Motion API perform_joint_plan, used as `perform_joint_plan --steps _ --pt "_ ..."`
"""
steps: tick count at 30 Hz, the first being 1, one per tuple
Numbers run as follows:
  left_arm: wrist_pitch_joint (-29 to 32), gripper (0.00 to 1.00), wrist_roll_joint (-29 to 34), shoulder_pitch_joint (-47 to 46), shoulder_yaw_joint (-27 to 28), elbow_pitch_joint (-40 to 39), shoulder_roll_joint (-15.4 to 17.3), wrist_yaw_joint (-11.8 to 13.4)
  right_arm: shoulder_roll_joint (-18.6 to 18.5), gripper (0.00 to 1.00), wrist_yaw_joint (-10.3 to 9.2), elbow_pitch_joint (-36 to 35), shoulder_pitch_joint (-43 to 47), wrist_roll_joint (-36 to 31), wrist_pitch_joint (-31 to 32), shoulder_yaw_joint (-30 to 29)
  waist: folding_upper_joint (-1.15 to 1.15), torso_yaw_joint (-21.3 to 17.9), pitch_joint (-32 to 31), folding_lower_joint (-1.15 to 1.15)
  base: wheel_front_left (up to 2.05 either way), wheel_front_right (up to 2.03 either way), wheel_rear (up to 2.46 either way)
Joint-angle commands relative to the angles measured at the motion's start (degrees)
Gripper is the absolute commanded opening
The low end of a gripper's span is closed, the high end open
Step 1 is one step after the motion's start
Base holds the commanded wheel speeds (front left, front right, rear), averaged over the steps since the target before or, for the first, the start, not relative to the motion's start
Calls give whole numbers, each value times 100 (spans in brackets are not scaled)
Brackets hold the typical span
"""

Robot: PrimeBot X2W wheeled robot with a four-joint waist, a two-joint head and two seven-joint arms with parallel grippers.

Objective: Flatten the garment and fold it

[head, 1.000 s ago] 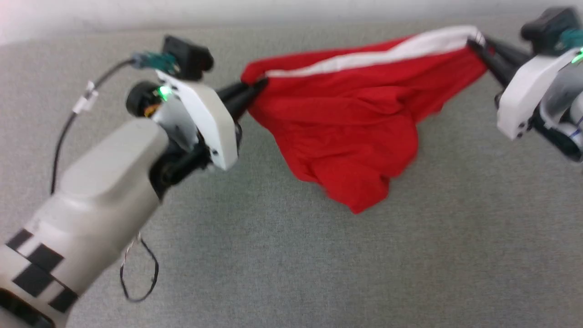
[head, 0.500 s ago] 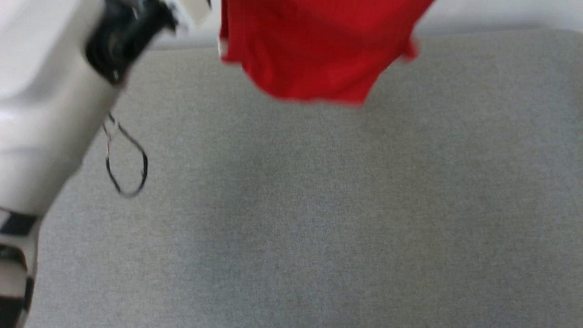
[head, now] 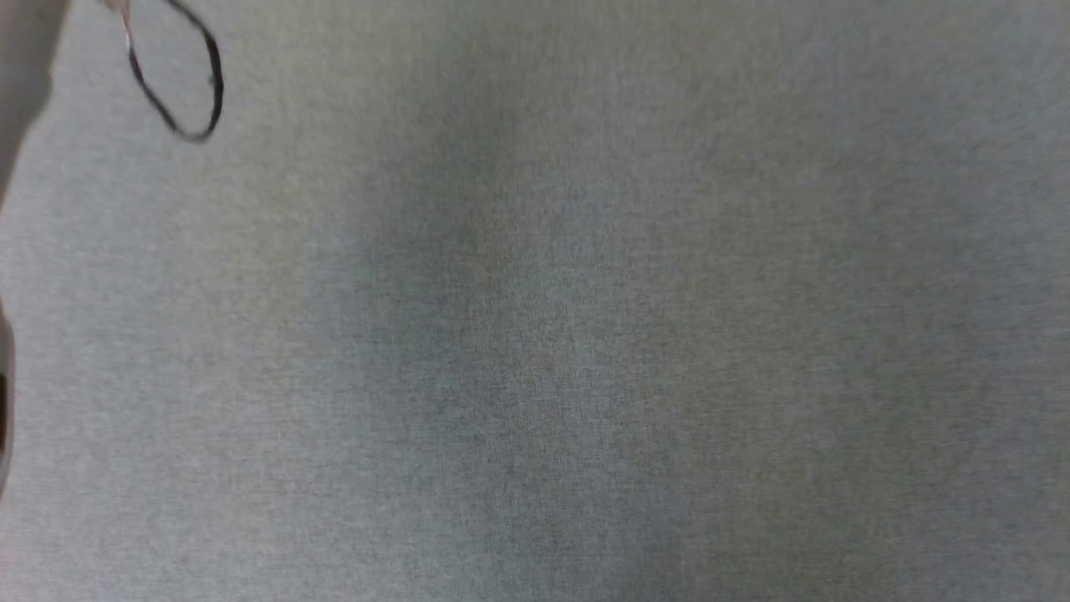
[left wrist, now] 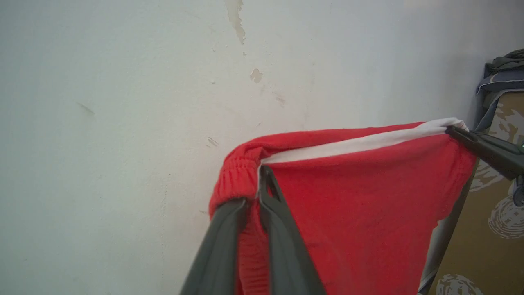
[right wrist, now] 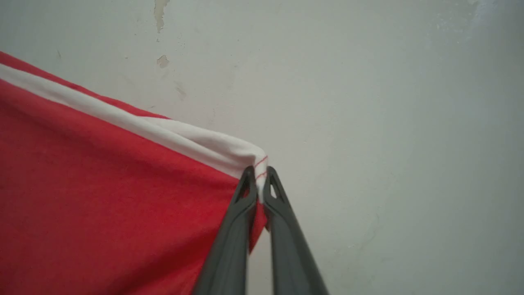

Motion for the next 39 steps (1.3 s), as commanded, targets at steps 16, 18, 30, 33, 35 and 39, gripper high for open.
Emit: perform_joint_plan --steps 16,18,30,33,35,39 --pt "-826 0 383 973 -172 428 22 -281 109 0 -13 -718 1134 -704 -28 -25 0 -59 698 -2 0 0 0" --pt "-862 0 443 1501 -201 300 76 -264 26 0 -13 -1123 1717 -796 -28 -85 0 -46 553 -2 0 0 0" --pt "-887 0 811 5458 648 -1618 412 294 -448 0 -13 -2869 5342 -1007 -29 -341 0 -73 -687 -2 0 0 0" --pt "-887 0 845 6340 679 -1957 497 401 -611 0 -13 -3056 6132 -952 -29 -294 0 -88 -1002 -2 0 0 0" --pt "-888 0 857 6831 610 -2082 539 458 -714 0 -13 -3152 6636 -892 -29 -250 0 -96 -1202 -2 0 0 0" --pt "-888 0 844 7542 479 -2232 617 560 -875 0 -13 -3351 7512 -859 -1 -97 0 -140 -1519 -2 0 0 0"
